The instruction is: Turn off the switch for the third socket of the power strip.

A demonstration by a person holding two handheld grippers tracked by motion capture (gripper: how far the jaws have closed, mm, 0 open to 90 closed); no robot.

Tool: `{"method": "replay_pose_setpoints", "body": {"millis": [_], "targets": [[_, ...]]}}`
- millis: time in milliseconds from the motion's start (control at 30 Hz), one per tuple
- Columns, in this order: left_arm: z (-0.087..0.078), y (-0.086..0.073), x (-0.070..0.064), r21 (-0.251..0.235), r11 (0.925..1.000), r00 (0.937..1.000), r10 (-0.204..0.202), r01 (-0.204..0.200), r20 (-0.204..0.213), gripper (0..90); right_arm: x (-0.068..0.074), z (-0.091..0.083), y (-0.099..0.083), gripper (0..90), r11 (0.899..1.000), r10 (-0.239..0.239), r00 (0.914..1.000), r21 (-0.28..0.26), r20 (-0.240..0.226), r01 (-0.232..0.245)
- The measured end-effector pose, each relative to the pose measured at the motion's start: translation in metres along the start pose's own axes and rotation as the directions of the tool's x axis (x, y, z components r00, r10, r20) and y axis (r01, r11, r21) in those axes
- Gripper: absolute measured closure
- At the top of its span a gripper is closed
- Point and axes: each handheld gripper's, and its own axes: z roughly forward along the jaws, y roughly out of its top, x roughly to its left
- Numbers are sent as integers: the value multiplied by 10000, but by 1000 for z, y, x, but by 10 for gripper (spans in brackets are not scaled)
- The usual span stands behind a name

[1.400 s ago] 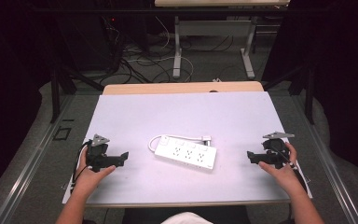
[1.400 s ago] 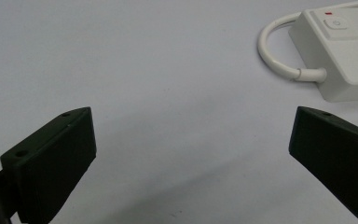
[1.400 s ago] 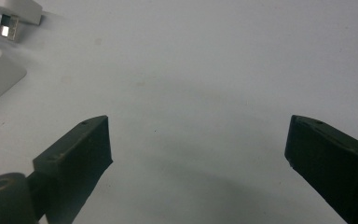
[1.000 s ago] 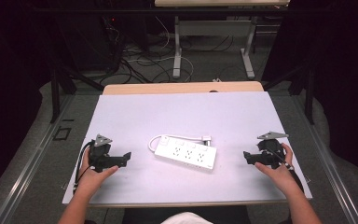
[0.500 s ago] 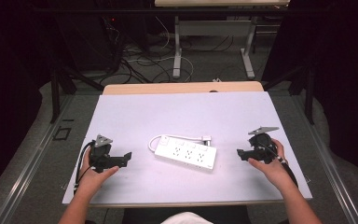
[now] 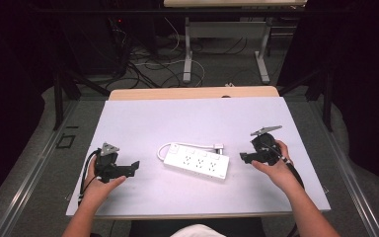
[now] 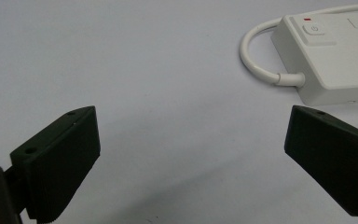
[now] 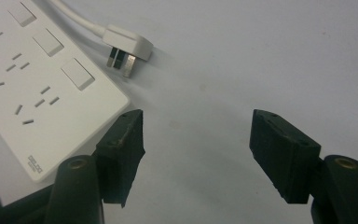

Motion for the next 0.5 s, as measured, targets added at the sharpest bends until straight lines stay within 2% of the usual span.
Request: {"method": "replay_pose_setpoints", "body": {"millis": [100, 200, 267, 300, 367, 500], "targets": [[0, 0, 0, -24, 10000, 10000, -6, 6, 0, 32, 3, 1, 4, 357, 9999, -133, 9999, 34, -50, 133], [0, 0, 1, -20, 10000, 10000, 50, -50, -38, 37, 8, 4, 12, 403, 9996, -183, 9988, 183, -458, 191], [0, 0, 1, -14, 9999, 9999, 113, -114, -59, 37, 9, 5, 13, 420, 9996, -241, 9984, 156, -521, 249], [0, 0, 1, -27, 10000, 10000, 23, -24, -35, 37, 12, 6, 15, 435, 9997, -178, 9981, 178, -591, 189], [0, 0, 1, -17, 10000, 10000, 40, -40, -40, 40, 14, 8, 20, 467, 9990, -257, 9966, 357, -784, 286], [-1, 0, 1, -28, 9999, 9999, 107, -107, -56, 42, 17, 11, 24, 491, 9984, -321, 9957, 443, -871, 361]]}}
